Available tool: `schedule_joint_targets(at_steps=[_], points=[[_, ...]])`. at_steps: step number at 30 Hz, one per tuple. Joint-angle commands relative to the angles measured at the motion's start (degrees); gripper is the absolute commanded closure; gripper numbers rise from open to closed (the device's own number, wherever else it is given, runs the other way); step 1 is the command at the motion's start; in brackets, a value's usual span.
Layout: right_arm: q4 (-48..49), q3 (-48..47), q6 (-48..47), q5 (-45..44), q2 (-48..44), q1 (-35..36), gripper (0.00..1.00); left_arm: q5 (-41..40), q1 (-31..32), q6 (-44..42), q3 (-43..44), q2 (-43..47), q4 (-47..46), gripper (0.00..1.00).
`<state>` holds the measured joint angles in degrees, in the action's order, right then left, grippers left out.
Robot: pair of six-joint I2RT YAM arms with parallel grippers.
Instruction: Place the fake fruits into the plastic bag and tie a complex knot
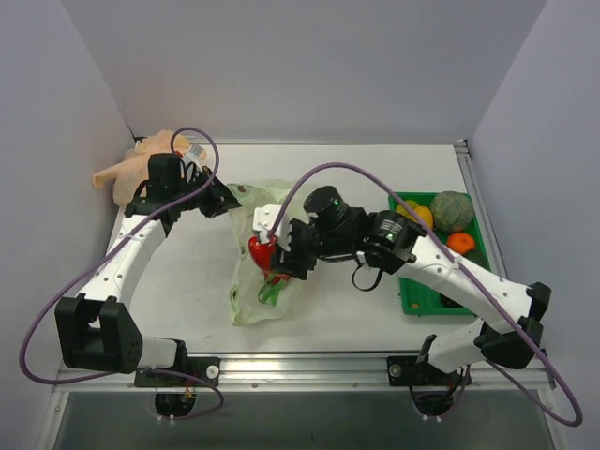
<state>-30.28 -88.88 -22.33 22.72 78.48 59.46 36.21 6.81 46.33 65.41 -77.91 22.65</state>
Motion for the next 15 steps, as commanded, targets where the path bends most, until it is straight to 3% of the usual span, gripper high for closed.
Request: schedule_joint_targets(at_steps=[1, 10, 14, 15], points=[[6.8, 1.4, -7.3, -9.5, 3.5, 2.0, 0.87, 1.8, 0.1, 0.6, 3.2, 0.1, -2.9, 0.95], [23.3, 15.0, -24.1, -31.5, 11.3, -0.6, 0.84, 2.3, 0.2, 0.9, 4.4, -0.6, -2.7, 0.94], [28.9, 14.9, -24.0, -37.7, 14.5, -2.8, 0.74, 1.9, 0.1, -0.1, 5.2, -2.0, -2.6, 0.82], [29.0, 14.4, -23.6, -38.1, 14.8, -2.9, 0.73, 1.8, 0.0, -0.4, 5.3, -2.2, -2.7, 0.73]])
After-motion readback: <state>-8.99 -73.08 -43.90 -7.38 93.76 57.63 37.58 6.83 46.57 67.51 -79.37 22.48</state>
